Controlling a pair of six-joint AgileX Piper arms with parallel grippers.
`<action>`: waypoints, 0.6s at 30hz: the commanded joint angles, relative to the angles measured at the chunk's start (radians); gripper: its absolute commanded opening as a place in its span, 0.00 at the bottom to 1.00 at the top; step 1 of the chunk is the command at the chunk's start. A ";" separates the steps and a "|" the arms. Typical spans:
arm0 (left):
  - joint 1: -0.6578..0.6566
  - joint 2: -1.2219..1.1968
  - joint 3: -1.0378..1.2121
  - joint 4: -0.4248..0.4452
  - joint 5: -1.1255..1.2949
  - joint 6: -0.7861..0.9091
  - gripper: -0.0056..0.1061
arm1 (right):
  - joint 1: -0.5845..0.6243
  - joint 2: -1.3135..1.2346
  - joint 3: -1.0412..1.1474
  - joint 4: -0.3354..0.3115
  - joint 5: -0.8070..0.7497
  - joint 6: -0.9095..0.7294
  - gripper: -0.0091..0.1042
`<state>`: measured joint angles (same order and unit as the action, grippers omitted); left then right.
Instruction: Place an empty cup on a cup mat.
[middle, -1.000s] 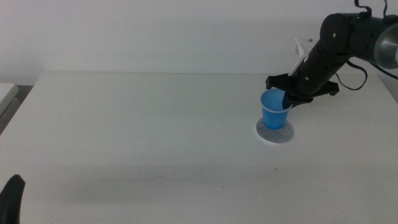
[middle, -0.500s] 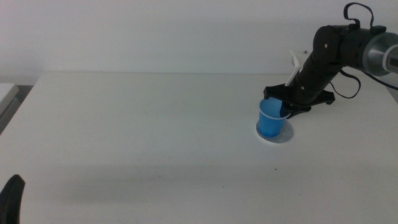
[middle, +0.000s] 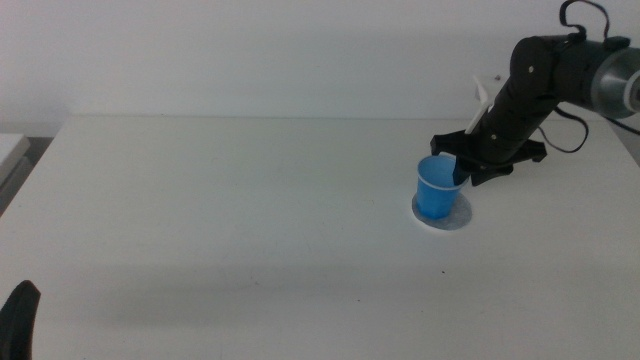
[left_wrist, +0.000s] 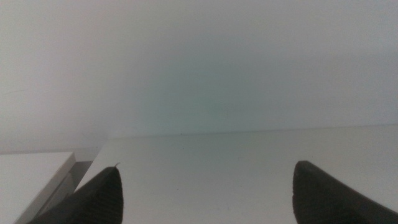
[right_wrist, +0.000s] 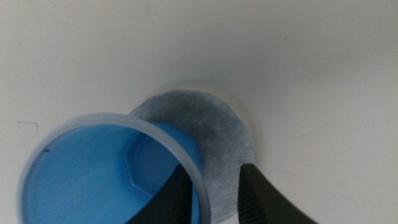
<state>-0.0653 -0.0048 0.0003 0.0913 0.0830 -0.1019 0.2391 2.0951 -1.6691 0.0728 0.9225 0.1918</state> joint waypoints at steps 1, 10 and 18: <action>-0.003 0.005 0.000 -0.002 -0.012 -0.003 0.89 | -0.011 -0.025 -0.007 -0.017 0.001 -0.006 0.28; -0.003 0.005 0.000 -0.002 -0.012 -0.003 0.89 | -0.011 -0.044 -0.007 -0.022 0.027 -0.006 0.65; -0.003 0.005 0.000 -0.002 -0.012 -0.003 0.89 | -0.011 -0.183 -0.004 -0.104 0.027 0.041 0.73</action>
<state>-0.0653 -0.0048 0.0003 0.0913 0.0830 -0.1019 0.2370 1.9552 -1.6697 -0.0055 0.9493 0.2233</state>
